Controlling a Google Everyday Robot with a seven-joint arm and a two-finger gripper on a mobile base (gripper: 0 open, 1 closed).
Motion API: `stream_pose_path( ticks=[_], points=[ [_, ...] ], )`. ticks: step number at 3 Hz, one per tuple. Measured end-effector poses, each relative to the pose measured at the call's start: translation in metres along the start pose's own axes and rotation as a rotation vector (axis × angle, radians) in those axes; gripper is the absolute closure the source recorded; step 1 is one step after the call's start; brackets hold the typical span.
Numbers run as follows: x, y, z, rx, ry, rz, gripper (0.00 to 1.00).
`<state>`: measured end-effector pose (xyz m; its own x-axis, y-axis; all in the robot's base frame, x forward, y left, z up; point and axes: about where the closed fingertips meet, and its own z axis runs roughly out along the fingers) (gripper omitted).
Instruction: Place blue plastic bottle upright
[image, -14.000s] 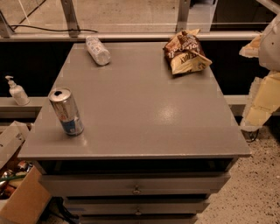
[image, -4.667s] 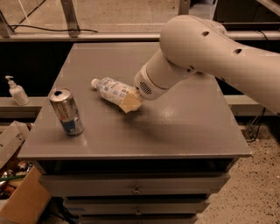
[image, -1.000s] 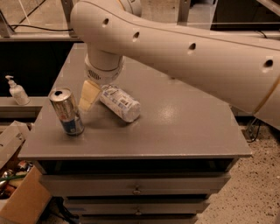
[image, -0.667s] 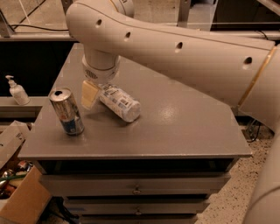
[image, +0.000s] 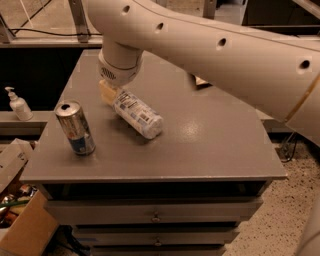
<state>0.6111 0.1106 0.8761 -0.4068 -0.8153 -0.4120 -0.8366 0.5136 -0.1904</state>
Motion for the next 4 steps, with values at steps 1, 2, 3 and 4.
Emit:
stream_pose_path(
  ticks=[1,2,3,4],
  points=[
    [-0.005,-0.003,-0.025,-0.01,-0.076,0.014,0.87],
    [-0.013,-0.003,-0.047,-0.029,-0.151,0.021,1.0],
    [-0.016,-0.003,-0.056,-0.037,-0.178,0.024,1.0],
    [-0.014,-0.005,-0.057,-0.04,-0.184,0.029,1.0]
  ],
)
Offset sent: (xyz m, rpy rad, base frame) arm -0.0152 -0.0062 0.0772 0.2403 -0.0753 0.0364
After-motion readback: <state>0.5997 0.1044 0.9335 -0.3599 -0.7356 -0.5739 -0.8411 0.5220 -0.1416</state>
